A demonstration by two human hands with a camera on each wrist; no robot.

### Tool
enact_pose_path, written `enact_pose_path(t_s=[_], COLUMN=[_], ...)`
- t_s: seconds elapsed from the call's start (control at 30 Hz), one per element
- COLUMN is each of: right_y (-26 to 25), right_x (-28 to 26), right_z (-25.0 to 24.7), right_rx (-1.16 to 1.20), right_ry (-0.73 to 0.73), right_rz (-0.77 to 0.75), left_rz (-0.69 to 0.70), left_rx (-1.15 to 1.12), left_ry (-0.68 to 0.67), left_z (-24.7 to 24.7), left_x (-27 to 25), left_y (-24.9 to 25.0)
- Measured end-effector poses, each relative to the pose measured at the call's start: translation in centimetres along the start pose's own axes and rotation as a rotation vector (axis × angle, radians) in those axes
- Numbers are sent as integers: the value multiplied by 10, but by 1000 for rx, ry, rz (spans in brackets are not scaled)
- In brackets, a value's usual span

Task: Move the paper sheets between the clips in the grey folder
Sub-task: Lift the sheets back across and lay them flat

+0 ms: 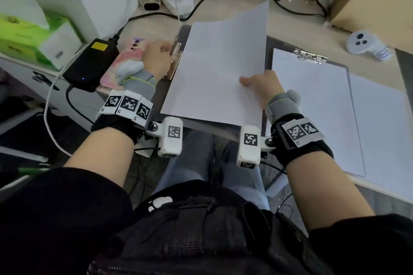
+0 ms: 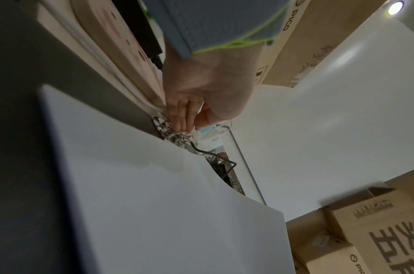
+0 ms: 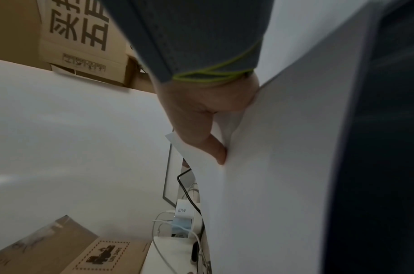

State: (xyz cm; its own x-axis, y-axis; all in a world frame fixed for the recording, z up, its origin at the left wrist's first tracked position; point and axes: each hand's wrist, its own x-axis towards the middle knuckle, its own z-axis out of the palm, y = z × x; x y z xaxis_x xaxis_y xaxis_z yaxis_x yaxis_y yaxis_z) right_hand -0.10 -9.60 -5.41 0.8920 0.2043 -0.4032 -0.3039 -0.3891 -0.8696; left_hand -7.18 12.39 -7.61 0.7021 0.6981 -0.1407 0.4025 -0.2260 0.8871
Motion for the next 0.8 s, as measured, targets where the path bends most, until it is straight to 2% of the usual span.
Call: enact_pose_path(t_s=[0.27, 0.47, 0.67, 0.8], right_y=[-1, -2, 3, 2], right_x=[5, 5, 12, 9], right_z=[11, 9, 9, 9], right_rx=[6, 20, -11, -3], right_ry=[-75, -136, -136, -125], right_rz=[38, 72, 83, 76], left_rz=[-111, -113, -51, -46], left_rx=[-25, -56, -226, -337], left_ry=[-80, -91, -44, 36], left_z=[-3, -4, -7, -12], left_x=[55, 46, 24, 12], left_y=[-20, -8, 2, 7])
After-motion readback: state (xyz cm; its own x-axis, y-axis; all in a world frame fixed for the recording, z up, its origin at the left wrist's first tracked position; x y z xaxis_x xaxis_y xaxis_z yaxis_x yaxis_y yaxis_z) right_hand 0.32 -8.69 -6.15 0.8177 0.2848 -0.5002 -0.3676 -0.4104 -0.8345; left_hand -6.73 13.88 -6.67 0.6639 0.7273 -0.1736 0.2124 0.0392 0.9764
